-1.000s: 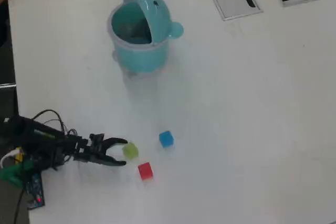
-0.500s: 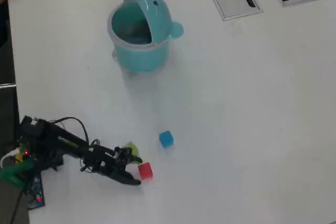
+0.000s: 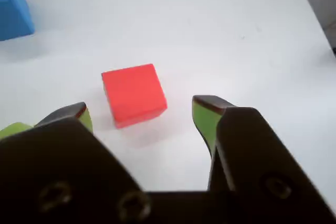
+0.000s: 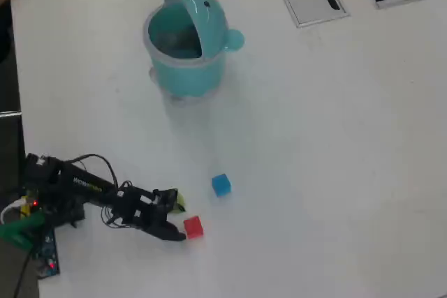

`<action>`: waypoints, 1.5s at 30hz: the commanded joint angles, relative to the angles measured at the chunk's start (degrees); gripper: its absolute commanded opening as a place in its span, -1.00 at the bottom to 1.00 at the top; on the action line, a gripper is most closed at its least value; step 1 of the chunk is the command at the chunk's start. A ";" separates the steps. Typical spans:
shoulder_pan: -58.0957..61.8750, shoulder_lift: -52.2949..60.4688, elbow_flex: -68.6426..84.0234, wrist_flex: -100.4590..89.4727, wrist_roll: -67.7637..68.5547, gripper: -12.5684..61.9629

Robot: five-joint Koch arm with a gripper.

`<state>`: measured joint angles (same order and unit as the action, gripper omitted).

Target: Grasp RGB lego blocks and put them in the bin one by one.

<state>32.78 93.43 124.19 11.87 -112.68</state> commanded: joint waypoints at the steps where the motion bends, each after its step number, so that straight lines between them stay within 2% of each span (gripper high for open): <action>1: -0.35 -1.14 -5.98 -0.44 -1.41 0.30; 17: 1.58 -17.14 -18.90 -0.62 -1.49 0.32; 27: 3.16 -20.57 -21.53 0.18 -0.53 0.32; 34: 3.08 -20.48 -21.62 1.41 2.99 0.08; 39: 2.90 -19.78 -21.36 1.23 6.24 -0.19; 40: 2.81 -18.90 -20.92 1.32 6.94 -0.36; 41: 2.72 -18.46 -20.83 1.32 7.03 -0.41; 45: 2.11 -17.14 -20.74 1.23 7.03 -0.43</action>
<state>35.42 73.12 107.75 13.27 -105.56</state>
